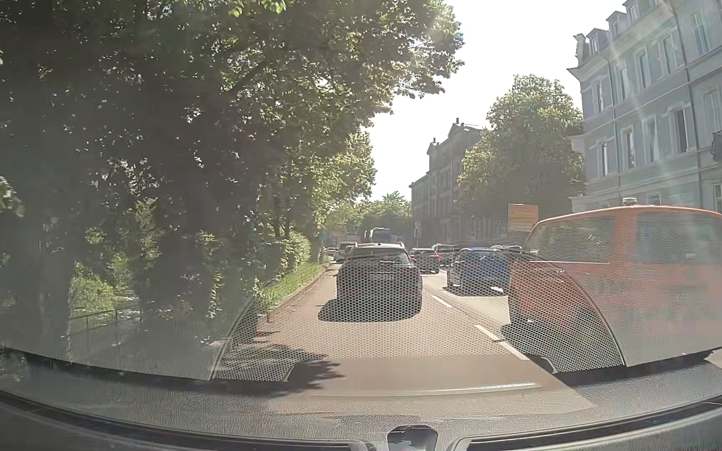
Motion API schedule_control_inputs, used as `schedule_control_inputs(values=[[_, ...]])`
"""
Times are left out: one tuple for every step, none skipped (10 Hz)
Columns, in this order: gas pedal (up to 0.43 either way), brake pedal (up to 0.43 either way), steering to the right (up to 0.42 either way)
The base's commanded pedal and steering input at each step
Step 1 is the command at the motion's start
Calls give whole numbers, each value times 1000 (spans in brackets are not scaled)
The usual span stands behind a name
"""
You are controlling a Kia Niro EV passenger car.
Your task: Follow the waypoints while adhering to traffic rules and regulations
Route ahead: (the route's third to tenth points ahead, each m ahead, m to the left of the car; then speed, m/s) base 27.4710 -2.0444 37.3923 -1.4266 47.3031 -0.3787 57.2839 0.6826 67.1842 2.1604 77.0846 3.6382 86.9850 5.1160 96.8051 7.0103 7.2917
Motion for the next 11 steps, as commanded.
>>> schedule_control_inputs(values=[[79,0,-9],[79,0,-9],[79,0,-9],[79,0,-9],[67,0,-9],[67,0,-9],[67,0,-9],[59,0,-9],[59,0,-8],[39,0,-7],[39,0,-7]])
